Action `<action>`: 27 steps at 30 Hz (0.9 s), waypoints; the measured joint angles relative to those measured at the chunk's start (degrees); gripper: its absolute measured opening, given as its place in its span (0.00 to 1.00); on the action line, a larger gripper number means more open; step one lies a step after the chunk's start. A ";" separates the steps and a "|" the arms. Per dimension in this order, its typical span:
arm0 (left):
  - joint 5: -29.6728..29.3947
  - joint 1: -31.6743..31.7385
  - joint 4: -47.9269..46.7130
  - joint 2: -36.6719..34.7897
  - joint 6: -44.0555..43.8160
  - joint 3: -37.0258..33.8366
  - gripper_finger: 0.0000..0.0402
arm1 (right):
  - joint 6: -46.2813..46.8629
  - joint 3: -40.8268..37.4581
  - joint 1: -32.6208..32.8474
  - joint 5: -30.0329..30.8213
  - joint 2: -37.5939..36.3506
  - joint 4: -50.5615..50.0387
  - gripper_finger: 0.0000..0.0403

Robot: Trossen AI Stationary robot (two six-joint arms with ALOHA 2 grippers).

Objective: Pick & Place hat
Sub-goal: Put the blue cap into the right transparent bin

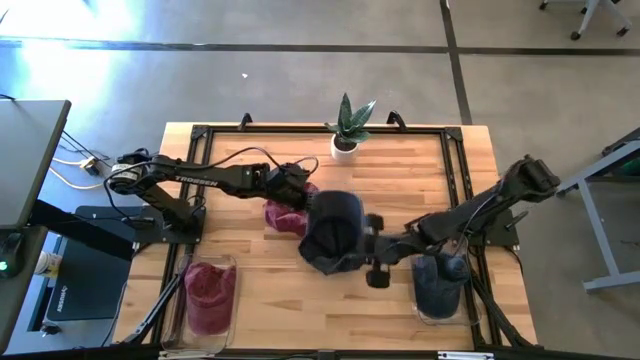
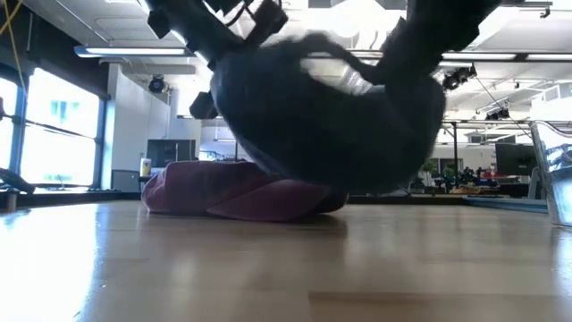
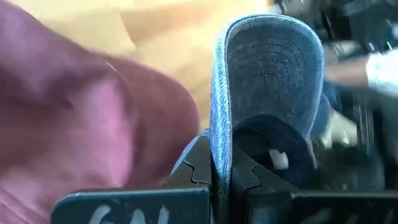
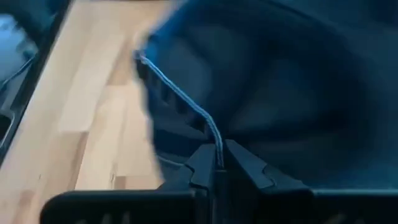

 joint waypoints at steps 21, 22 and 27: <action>2.45 -7.55 13.94 17.00 -8.84 3.08 0.00 | 16.63 -0.13 -8.41 -15.57 2.84 -12.07 0.26; 1.08 -7.55 14.01 17.00 -8.66 3.57 0.00 | 16.91 -0.13 -8.63 -16.42 2.63 -12.11 0.31; -5.57 -7.53 9.57 16.98 -8.66 6.06 0.00 | 19.99 -0.15 -10.06 -23.27 -1.70 -11.86 0.47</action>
